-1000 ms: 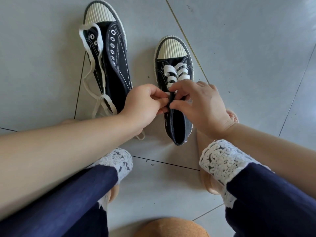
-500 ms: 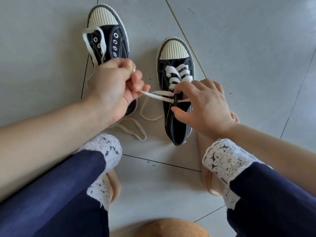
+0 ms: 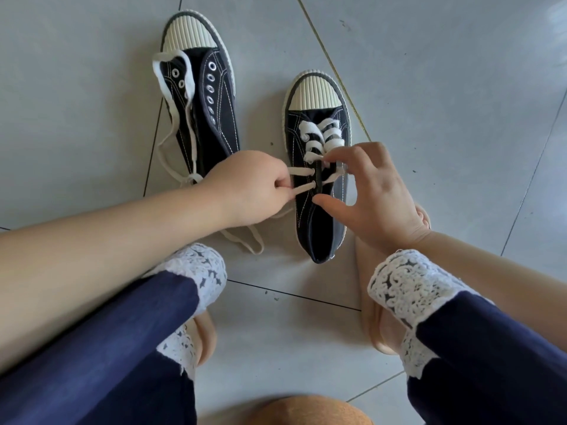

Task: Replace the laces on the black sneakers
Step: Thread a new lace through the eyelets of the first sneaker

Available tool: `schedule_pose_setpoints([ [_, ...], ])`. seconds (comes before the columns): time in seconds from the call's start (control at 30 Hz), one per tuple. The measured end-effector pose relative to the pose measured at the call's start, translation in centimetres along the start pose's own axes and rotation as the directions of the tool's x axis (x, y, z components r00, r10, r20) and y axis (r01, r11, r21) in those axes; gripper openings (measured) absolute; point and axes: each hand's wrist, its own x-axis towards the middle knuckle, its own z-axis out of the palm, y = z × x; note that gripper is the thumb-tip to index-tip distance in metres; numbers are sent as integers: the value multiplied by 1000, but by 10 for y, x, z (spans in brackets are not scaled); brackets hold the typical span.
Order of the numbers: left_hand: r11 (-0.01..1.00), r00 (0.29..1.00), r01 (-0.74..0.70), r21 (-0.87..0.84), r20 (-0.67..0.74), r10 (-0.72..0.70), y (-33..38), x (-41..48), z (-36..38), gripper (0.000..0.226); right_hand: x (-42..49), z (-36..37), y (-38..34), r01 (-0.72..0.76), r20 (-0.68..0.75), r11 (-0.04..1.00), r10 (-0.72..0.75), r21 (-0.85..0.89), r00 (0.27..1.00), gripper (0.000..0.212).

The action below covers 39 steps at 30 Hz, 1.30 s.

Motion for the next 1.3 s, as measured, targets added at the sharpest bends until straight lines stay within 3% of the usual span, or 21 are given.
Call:
schedule_pose_setpoints([
  [0.13, 980, 990, 126, -157, 82, -114, 4, 5, 6, 37, 3, 1, 3, -123, 4, 977, 125, 176, 992, 60],
  [0.27, 853, 974, 201, -482, 3, -228, 16, 8, 17, 51, 2, 5, 4, -213, 8, 944, 218, 253, 976, 48],
  [0.4, 904, 961, 176, -390, -132, -245, 23, 16, 27, 35, 1, 4, 3, -228, -13, 933, 241, 280, 970, 40],
  [0.53, 844, 931, 190, -502, -181, -317, 20, 15, 35, 8, 3, 1, 3, -249, -63, 925, 278, 288, 959, 34],
  [0.7, 806, 910, 204, -556, -196, -365, 19, 13, 35, 14, 3, -1, 4, -249, -84, 945, 272, 210, 959, 23],
  [0.87, 746, 885, 213, -631, -199, -421, 14, 11, 39, 9, 3, -3, 4, -227, -75, 946, 250, 231, 965, 33],
  [0.97, 567, 875, 305, -765, -9, -484, 12, 13, 36, 7, 2, -4, 4, -254, -62, 934, 277, 252, 959, 35],
  [1.07, 222, 885, 320, -921, 206, -418, 13, 15, 27, 5, 0, -5, 4, -270, -51, 931, 291, 247, 955, 33],
  [1.17, -51, 888, 258, -965, 257, -381, 15, 20, 18, 11, -1, -5, 2, -277, -41, 927, 297, 253, 954, 29],
  [1.23, -104, 895, 204, -973, 228, -384, 15, 24, 10, 5, 0, -5, 2, -287, -35, 922, 306, 260, 951, 27],
  [1.3, -78, 915, 141, -987, 160, -371, 14, 27, 0, 9, 1, -5, 4, -307, -26, 911, 326, 274, 945, 25],
])
